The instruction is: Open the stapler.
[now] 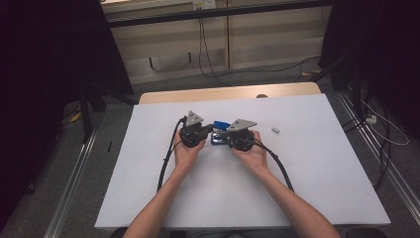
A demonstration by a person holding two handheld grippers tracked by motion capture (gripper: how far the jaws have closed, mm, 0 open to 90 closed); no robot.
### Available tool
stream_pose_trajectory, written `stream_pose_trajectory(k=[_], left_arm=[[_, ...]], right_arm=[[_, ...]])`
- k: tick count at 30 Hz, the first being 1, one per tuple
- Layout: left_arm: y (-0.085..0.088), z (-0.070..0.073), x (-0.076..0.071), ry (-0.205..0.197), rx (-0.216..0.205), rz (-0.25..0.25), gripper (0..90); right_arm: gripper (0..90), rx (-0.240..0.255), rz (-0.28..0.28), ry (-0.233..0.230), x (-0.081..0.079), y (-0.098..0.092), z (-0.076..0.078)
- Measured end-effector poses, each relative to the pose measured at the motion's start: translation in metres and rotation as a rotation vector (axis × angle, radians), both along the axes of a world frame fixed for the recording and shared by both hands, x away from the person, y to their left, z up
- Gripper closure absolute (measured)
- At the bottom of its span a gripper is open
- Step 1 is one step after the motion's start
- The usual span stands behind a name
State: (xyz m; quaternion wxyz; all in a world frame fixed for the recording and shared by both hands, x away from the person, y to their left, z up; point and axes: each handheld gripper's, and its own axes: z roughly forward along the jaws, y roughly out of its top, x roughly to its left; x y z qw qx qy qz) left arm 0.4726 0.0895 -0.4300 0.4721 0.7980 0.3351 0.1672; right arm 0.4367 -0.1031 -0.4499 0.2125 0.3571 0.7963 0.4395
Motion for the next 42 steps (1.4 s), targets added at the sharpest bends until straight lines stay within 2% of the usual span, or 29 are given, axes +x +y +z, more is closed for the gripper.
stream_pose_trajectory(k=[14, 20, 30, 33, 37, 40, 42], left_arm=[[0.0, 0.002, 0.0, -0.005, -0.014, -0.004, 90.0], [0.0, 0.003, -0.001, -0.01, -0.006, -0.009, 90.0], [0.0, 0.004, -0.001, -0.016, -0.023, -0.02, 90.0], [0.0, 0.004, -0.001, -0.008, -0.016, -0.008, 90.0], [0.0, 0.002, 0.0, 0.0, -0.015, -0.014, 90.0], [0.001, -0.002, 0.002, 0.015, -0.036, -0.015, 90.0], [0.001, -0.004, 0.003, 0.017, -0.027, -0.016, 90.0]], right_arm=[[90.0, 0.013, -0.039, -0.029, 0.003, 0.009, 0.0], [90.0, 0.011, -0.056, -0.042, 0.005, 0.013, 0.001], [90.0, 0.013, -0.082, -0.064, 0.005, 0.015, 0.002], [90.0, 0.01, -0.086, -0.063, 0.005, 0.014, 0.002], [90.0, 0.009, -0.092, -0.064, 0.005, 0.013, 0.001], [90.0, 0.009, -0.094, -0.067, 0.005, 0.013, 0.002], [90.0, 0.011, -0.095, -0.069, 0.005, 0.012, 0.003]])
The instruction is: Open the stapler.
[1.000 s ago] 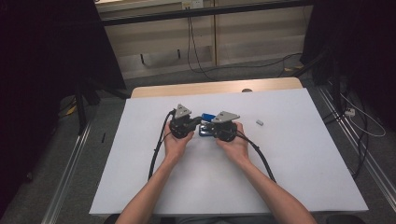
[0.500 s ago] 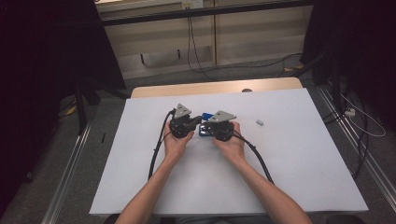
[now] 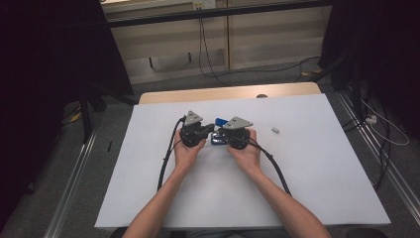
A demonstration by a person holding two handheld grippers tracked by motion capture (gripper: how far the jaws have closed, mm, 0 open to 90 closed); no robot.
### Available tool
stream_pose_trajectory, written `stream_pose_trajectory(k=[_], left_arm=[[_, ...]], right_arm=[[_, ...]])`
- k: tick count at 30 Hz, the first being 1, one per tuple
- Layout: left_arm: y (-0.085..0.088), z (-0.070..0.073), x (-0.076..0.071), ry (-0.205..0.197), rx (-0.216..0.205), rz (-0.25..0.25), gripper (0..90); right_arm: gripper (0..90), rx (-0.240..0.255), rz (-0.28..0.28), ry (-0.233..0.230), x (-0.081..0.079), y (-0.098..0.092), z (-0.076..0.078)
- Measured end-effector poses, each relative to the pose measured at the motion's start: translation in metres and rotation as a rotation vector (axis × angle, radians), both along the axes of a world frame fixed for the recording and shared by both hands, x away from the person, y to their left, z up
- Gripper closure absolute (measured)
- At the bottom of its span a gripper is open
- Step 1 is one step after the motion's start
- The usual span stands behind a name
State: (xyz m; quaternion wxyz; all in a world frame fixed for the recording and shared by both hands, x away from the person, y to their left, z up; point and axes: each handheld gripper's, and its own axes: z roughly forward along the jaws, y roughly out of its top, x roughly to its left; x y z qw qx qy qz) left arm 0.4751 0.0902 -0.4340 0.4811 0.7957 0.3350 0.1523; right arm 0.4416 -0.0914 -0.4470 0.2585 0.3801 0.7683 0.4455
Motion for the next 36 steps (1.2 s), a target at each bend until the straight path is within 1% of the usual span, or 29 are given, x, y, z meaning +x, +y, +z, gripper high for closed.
stream_pose_trajectory(k=[3, 5, 8, 10, 12, 13, 15, 17, 19, 23, 25, 27, 30, 34, 36], left_arm=[[-0.001, -0.002, 0.0, 0.008, -0.002, -0.003, 90.0], [-0.003, -0.003, 0.0, 0.008, 0.013, -0.015, 90.0], [-0.006, -0.003, -0.001, -0.006, 0.036, -0.017, 90.0], [-0.005, -0.004, 0.0, -0.002, 0.027, -0.019, 90.0], [-0.003, -0.005, 0.001, 0.022, 0.003, -0.015, 90.0], [-0.003, -0.005, 0.001, 0.018, 0.005, -0.018, 90.0], [-0.004, -0.006, 0.0, 0.007, 0.029, -0.023, 90.0], [-0.004, -0.006, 0.0, 0.012, 0.034, -0.022, 90.0], [-0.003, -0.007, 0.001, 0.015, 0.027, -0.023, 90.0], [-0.005, -0.009, -0.001, -0.003, 0.063, -0.02, 90.0], [-0.005, -0.012, -0.001, 0.002, 0.064, -0.019, 90.0], [-0.004, -0.013, 0.0, 0.007, 0.048, -0.018, 90.0], [-0.004, -0.012, -0.001, 0.005, 0.058, -0.016, 90.0], [-0.003, -0.013, 0.0, 0.011, 0.046, -0.018, 90.0], [-0.003, -0.013, 0.0, 0.018, 0.034, -0.02, 90.0]], right_arm=[[90.0, 0.003, -0.001, 0.0, 0.0, -0.001, 0.002], [90.0, 0.001, -0.002, -0.004, 0.0, -0.002, 0.003], [90.0, 0.001, -0.002, -0.002, 0.0, -0.002, 0.003], [90.0, 0.003, -0.001, -0.002, 0.0, -0.002, 0.003], [90.0, 0.003, -0.001, -0.002, 0.0, -0.002, 0.003], [90.0, 0.002, 0.0, -0.002, 0.0, -0.002, 0.003], [90.0, 0.005, 0.0, 0.004, 0.0, -0.002, 0.002], [90.0, -0.003, 0.002, 0.008, 0.0, -0.002, 0.001], [90.0, -0.003, 0.0, 0.009, 0.0, -0.002, 0.001], [90.0, -0.007, 0.0, 0.01, 0.0, -0.001, -0.001], [90.0, -0.006, 0.002, 0.013, 0.0, 0.0, -0.002], [90.0, -0.011, -0.002, 0.013, 0.0, 0.001, -0.003], [90.0, -0.012, -0.007, 0.011, 0.0, 0.001, -0.004], [90.0, -0.01, -0.015, 0.002, 0.0, 0.001, -0.004], [90.0, -0.005, -0.024, -0.004, 0.0, 0.002, -0.004]])
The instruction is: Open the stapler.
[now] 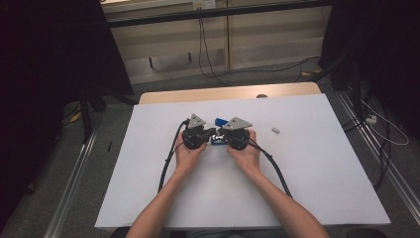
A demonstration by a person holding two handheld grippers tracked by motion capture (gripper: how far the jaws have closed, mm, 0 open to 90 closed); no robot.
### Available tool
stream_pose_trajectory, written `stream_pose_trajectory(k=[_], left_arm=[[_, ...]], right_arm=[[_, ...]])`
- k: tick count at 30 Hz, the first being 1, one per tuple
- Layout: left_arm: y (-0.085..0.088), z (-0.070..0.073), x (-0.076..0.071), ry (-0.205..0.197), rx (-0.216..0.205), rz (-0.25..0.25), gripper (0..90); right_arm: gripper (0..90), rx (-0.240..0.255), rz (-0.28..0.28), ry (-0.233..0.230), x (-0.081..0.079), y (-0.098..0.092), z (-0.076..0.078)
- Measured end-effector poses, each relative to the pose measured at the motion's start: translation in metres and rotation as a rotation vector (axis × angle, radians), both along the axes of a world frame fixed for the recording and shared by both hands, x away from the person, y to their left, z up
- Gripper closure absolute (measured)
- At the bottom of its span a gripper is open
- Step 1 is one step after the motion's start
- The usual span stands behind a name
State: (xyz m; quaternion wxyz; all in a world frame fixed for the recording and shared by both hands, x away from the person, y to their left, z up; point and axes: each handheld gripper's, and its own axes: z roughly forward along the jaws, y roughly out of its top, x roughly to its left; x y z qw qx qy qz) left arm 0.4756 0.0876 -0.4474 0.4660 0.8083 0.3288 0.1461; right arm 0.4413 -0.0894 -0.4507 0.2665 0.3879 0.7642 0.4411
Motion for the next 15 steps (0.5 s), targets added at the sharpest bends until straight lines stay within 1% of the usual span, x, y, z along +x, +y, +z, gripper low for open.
stream_pose_trajectory(k=[2, 7, 9, 12, 15], left_arm=[[0.0003, -0.0003, 0.0002, 0.002, -0.005, 0.0, 90.0], [-0.0005, 0.0003, -0.0002, -0.007, 0.008, -0.002, 90.0], [-0.0005, 0.0003, -0.0002, -0.005, 0.006, 0.001, 90.0], [-0.0013, 0.0009, -0.0008, -0.013, 0.018, 0.0, 90.0], [-0.0013, 0.0008, -0.0008, -0.015, 0.019, -0.001, 90.0]], right_arm=[[90.0, 0.005, -0.005, -0.009, -0.0003, 0.0007, -0.0002], [90.0, 0.023, -0.018, -0.014, -0.0002, 0.0012, -0.0002], [90.0, 0.026, -0.023, -0.019, -0.0003, 0.0003, 0.0011], [90.0, 0.032, -0.025, -0.021, -0.0001, -0.0019, 0.0033], [90.0, 0.031, -0.025, -0.023, -0.0002, -0.0027, 0.0041]])
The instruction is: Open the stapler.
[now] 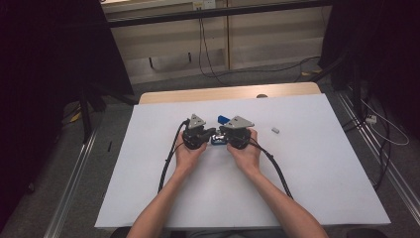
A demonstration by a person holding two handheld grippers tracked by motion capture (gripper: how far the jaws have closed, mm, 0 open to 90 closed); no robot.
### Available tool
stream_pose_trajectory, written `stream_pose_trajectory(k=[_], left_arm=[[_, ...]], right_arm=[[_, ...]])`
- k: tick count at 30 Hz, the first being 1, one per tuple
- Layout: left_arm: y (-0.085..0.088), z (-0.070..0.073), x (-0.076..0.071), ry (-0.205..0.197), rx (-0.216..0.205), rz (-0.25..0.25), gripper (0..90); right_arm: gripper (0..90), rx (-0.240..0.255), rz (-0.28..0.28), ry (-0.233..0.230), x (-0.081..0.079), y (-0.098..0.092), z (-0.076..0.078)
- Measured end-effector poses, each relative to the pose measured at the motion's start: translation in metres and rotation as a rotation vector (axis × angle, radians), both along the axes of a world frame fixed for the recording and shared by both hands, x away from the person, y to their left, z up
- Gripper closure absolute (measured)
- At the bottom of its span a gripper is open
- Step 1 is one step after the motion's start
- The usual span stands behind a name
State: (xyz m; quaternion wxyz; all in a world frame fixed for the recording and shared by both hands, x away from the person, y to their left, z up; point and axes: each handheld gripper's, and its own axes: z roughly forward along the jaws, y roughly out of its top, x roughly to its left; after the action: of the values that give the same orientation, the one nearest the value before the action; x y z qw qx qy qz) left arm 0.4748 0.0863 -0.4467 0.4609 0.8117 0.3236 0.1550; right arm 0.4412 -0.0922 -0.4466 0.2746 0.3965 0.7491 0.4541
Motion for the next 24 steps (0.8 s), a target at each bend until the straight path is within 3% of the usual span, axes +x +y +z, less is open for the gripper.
stream_pose_trajectory(k=[24], left_arm=[[-0.002, 0.0011, -0.0008, -0.003, 0.016, 0.009, 90.0]], right_arm=[[90.0, 0.014, -0.007, -0.006, -0.0007, -0.0069, 0.0054]])
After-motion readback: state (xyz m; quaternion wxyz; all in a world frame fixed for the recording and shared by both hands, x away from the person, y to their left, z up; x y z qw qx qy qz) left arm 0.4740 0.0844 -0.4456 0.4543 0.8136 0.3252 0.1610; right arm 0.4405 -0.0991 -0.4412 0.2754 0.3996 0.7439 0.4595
